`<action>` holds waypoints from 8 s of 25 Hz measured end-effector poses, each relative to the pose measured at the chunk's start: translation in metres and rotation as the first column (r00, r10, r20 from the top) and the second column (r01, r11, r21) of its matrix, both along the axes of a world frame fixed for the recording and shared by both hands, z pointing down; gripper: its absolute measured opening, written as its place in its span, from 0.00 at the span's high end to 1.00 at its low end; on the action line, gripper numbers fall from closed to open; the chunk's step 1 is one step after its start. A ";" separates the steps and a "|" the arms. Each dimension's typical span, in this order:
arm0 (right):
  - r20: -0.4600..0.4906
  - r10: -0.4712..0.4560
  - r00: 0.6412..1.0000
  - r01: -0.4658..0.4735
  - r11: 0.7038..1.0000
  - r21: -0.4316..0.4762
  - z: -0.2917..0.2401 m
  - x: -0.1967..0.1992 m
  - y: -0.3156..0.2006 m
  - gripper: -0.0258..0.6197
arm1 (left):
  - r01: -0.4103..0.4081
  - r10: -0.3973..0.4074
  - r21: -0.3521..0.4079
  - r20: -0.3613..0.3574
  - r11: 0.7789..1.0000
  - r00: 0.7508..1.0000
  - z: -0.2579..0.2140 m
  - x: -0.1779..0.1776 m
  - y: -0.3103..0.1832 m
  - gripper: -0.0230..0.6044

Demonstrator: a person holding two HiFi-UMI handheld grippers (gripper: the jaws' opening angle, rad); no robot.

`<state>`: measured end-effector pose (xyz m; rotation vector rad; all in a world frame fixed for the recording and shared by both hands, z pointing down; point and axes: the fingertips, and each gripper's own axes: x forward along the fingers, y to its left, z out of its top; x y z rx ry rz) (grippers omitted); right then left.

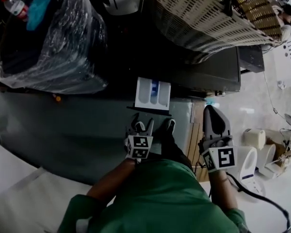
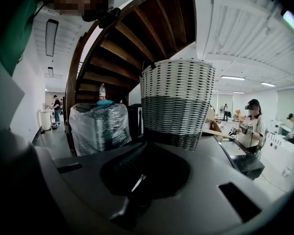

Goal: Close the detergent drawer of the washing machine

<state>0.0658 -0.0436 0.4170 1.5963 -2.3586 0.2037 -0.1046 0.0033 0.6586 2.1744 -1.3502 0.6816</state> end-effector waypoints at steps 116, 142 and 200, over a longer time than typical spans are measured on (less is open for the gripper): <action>0.026 0.014 1.000 -0.013 0.999 -0.041 0.008 0.072 -0.041 0.92 | 0.131 -0.142 0.216 0.036 0.967 0.989 -0.059 0.021 -0.132 0.53; 0.063 -0.003 0.998 -0.010 0.978 0.208 -0.076 0.075 -0.019 0.92 | 0.010 0.037 0.616 -0.063 0.788 0.997 -0.304 0.033 -0.092 0.80; 0.038 -0.027 0.999 0.019 0.983 0.185 -0.074 0.069 -0.037 0.92 | 0.043 -0.026 0.590 -0.037 0.806 0.999 -0.298 0.015 -0.100 0.84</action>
